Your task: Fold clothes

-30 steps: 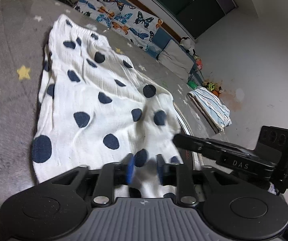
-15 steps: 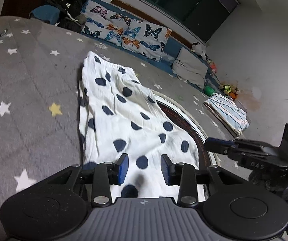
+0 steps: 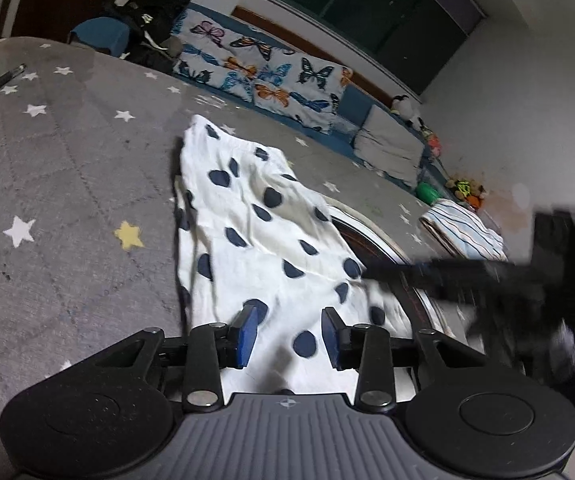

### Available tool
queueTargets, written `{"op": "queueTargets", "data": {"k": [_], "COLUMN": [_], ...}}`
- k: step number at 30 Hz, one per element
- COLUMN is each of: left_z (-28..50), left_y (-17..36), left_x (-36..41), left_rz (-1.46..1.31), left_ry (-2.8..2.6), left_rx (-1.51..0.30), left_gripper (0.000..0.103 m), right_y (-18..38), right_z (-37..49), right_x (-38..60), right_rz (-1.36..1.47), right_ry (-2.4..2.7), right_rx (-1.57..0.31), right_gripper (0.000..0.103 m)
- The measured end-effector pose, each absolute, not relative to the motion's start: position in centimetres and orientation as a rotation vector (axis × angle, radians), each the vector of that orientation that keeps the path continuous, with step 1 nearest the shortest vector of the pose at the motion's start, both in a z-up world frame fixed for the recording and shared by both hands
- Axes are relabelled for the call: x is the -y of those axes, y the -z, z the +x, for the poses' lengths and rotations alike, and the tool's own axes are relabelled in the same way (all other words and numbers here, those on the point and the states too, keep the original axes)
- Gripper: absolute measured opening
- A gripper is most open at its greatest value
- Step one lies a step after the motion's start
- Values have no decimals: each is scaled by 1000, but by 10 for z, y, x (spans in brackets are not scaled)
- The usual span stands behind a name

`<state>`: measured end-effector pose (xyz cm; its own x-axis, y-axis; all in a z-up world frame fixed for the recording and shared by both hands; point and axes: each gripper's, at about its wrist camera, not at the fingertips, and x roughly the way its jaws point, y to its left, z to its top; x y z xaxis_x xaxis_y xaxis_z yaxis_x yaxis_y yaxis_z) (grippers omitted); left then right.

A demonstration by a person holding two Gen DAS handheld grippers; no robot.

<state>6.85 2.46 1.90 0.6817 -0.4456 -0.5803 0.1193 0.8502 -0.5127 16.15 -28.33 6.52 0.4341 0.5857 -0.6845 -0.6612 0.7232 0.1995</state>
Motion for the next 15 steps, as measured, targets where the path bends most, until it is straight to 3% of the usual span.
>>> {"op": "queueTargets", "data": {"k": [10, 15], "left_z": [59, 60], "left_y": [-16, -13], "left_x": [-12, -12], "left_rz": [-419, -420], "left_ry": [385, 394], "left_rx": [-776, -781], "left_gripper": [40, 42], "right_y": [-58, -43], "right_z": [258, 282], "right_x": [236, 220], "right_rz": [11, 5], "right_ry": [-769, -753], "right_rx": [-859, -889], "right_gripper": [25, 25]}}
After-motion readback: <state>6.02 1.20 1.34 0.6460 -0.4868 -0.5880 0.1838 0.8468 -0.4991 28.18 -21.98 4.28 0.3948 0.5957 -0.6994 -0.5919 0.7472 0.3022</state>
